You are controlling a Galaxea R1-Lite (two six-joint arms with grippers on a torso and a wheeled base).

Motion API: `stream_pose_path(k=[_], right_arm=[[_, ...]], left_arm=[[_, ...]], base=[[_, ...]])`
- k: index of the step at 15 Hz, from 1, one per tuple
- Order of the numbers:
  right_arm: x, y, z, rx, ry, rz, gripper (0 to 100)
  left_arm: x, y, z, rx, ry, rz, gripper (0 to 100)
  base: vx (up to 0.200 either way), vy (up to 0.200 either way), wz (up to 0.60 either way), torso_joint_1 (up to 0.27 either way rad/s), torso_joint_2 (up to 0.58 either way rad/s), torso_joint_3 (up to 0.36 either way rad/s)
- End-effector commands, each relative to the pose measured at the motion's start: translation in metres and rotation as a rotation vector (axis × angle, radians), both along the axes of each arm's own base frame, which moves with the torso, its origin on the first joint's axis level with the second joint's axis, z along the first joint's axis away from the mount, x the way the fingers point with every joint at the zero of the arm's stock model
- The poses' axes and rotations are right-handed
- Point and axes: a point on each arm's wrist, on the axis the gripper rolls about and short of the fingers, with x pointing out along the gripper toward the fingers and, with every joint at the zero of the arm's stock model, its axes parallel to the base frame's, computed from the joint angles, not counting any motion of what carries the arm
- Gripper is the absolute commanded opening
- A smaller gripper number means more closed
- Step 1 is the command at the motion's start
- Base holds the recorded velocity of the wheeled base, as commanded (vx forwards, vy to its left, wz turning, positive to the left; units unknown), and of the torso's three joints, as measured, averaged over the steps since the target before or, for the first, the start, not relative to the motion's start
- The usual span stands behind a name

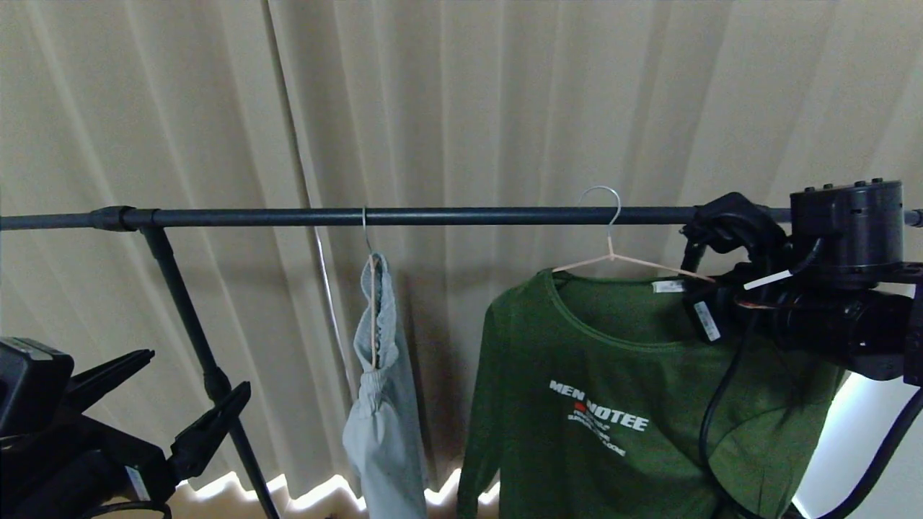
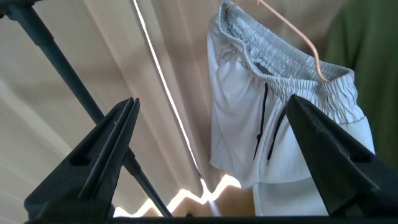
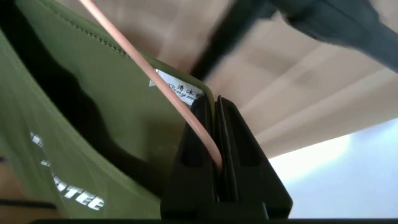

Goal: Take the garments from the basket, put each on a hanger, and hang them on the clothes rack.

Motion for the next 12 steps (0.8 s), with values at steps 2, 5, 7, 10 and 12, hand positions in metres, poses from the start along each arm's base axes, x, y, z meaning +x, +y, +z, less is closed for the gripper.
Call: stream_pose_path(k=[2, 5, 7, 10, 12], right_arm=[[0.0, 0.019, -0.015, -0.025, 0.048, 0.056, 0], [0.0, 0.028, -0.019, -0.024, 0.052, 0.089, 0], [-0.004, 0.027, -0.023, -0.022, 0.054, 0.093, 0], [-0.011, 0.023, -0.021, -0.008, 0.029, 0.097, 100], [-0.014, 0.021, -0.024, -0.008, 0.036, 0.099, 100]], left_arm=[[-0.009, 0.004, 0.004, -0.023, -0.043, 0.003, 100], [-0.018, 0.007, 0.011, -0.039, -0.1, 0.001, 100], [-0.018, 0.007, 0.014, -0.042, -0.112, 0.002, 100], [-0.014, 0.019, 0.014, -0.047, -0.111, 0.122, 100], [-0.014, 0.021, 0.013, -0.046, -0.108, 0.116, 100]], base=[[0.0, 0.0, 0.0, 0.0, 0.0, 0.0], [0.0, 0.0, 0.0, 0.0, 0.0, 0.0], [0.0, 0.0, 0.0, 0.0, 0.0, 0.0], [0.0, 0.0, 0.0, 0.0, 0.0, 0.0], [0.0, 0.0, 0.0, 0.0, 0.0, 0.0]])
